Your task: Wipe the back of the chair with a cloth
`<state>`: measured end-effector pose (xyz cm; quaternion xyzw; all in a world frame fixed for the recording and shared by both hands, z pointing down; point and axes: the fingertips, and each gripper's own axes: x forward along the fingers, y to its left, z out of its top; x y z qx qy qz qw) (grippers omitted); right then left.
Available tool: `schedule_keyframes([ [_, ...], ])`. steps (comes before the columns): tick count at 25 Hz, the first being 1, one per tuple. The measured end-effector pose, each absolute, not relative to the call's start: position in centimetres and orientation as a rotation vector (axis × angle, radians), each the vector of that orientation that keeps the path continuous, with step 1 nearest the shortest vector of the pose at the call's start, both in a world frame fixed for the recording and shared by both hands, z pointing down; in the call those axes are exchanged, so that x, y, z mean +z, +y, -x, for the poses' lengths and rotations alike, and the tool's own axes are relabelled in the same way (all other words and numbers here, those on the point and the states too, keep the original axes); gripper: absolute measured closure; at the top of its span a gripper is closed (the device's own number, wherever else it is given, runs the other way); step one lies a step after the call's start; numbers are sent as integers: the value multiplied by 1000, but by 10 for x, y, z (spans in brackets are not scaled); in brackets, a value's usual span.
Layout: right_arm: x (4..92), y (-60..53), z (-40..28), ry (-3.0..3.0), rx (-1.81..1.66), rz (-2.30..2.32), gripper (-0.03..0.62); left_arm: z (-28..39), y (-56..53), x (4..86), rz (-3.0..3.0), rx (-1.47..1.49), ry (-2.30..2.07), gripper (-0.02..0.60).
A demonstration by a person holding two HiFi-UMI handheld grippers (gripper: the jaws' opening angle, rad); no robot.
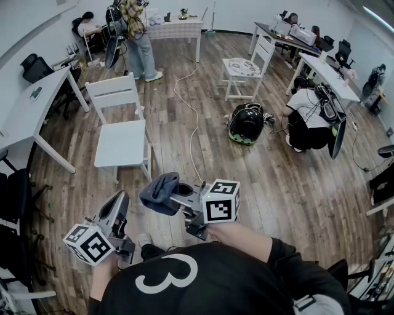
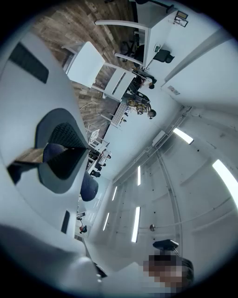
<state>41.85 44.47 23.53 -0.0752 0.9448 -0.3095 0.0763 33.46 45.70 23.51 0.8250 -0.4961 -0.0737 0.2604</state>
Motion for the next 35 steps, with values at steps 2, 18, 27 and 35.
schedule_keyframes([
  [2,235,442,-417,2827,-931,229,544,-332,456,236,-2229,-199,-1345,568],
  [18,252,403,-347,2841,-995,241,543,-267,418,258,-2176,-216,-1315,568],
  [27,273,344,-231,2828,-1096,286,543,-148,357,277,-2140,-211,-1271,568],
  [35,279,310,-115,2839,-1150,282,543,-26,325,284,-2102,-222,-1298,568],
])
